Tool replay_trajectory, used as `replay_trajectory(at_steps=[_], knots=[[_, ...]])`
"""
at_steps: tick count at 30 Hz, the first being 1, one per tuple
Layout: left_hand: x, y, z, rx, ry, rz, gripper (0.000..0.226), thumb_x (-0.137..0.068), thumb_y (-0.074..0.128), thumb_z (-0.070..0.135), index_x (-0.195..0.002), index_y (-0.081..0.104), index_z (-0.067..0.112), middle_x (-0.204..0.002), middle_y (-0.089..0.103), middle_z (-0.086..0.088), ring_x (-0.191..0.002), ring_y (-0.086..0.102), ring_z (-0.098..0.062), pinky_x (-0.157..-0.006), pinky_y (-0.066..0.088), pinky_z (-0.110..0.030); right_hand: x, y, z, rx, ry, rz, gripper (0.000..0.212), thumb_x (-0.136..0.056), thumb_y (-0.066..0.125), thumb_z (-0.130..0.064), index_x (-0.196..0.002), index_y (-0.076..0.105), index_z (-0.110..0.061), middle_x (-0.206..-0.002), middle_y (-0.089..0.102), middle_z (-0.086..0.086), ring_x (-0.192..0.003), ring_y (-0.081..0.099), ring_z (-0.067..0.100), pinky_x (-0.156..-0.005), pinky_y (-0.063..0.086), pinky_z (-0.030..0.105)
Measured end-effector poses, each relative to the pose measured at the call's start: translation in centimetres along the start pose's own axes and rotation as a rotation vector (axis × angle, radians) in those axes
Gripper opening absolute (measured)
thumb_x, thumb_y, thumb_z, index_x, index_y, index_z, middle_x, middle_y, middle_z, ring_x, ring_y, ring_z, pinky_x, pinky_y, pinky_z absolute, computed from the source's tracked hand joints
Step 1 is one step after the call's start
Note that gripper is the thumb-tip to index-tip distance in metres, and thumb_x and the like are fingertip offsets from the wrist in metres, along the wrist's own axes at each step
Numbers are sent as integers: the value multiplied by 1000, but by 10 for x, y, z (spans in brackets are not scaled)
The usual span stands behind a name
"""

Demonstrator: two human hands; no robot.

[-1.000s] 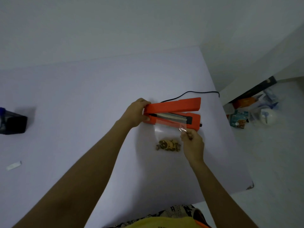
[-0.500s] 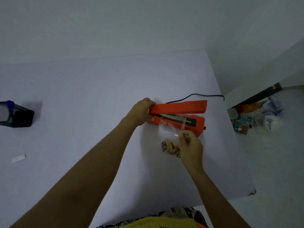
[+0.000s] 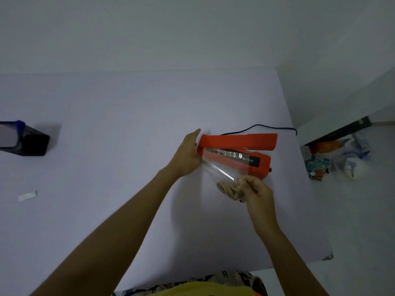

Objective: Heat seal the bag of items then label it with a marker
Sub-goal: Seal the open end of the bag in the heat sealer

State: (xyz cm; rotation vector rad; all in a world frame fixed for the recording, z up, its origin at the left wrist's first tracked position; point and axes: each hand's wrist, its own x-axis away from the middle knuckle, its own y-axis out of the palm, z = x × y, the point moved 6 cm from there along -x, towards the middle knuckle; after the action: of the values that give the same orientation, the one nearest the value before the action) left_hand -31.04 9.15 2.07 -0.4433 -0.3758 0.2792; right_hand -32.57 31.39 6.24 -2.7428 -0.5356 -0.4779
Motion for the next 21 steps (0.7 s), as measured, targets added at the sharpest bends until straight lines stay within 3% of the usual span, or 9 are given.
replay_trajectory(at_steps=[3, 6, 8, 11, 15, 18, 21], knots=[[29, -7, -17, 265, -156, 83, 51, -88, 53, 2, -137, 44, 15, -137, 50, -4, -121, 55, -21, -96, 50, -33, -8, 9, 6, -48, 67, -39, 16, -93, 58, -17, -83, 69, -23, -77, 67, 1, -81, 67, 21, -75, 56, 35], [52, -13, -30, 448, -264, -28, 38, -83, 41, -7, -110, 66, 6, -110, 70, -8, -101, 66, -21, -87, 52, -30, -15, 35, 7, -67, 112, -105, 17, -93, 59, -21, -81, 69, -27, -78, 67, -2, -92, 68, 34, -84, 56, 48], [63, -25, -40, 577, -338, -14, 35, -82, 36, -8, -95, 68, -1, -98, 73, -13, -94, 68, -26, -88, 53, -33, -23, 57, 9, -71, 153, -117, 19, -93, 59, -18, -78, 68, -26, -78, 67, -1, -92, 68, 36, -84, 56, 49], [76, -51, -61, 761, -427, 82, 31, -90, 35, 5, -85, 66, 5, -90, 73, -16, -88, 68, -31, -84, 54, -37, -36, 98, 11, -75, 178, -133, 14, -92, 60, -16, -80, 67, -21, -78, 67, 3, -85, 68, 30, -82, 56, 47], [91, -85, -96, 579, -404, 197, 17, -91, 60, 15, -96, 67, 1, -91, 70, -15, -81, 68, -23, -78, 60, -31, -49, 156, 21, -35, 236, -180, 13, -90, 60, -12, -81, 64, -19, -79, 67, 3, -77, 68, 21, -74, 57, 35], [97, -97, -130, 566, -458, 285, 19, -87, 67, 12, -96, 66, -5, -88, 68, -19, -82, 67, -27, -79, 60, -35, -55, 188, 29, 38, 250, -209, 12, -88, 59, -12, -79, 64, -18, -76, 69, 2, -75, 72, 23, -78, 59, 40], [99, -101, -153, 501, -505, 332, 15, -85, 69, 12, -91, 66, -2, -79, 66, -13, -76, 66, -28, -77, 60, -38, -56, 206, 39, 112, 261, -235, 11, -87, 58, -10, -79, 65, -13, -74, 68, 4, -74, 72, 24, -78, 59, 42]])
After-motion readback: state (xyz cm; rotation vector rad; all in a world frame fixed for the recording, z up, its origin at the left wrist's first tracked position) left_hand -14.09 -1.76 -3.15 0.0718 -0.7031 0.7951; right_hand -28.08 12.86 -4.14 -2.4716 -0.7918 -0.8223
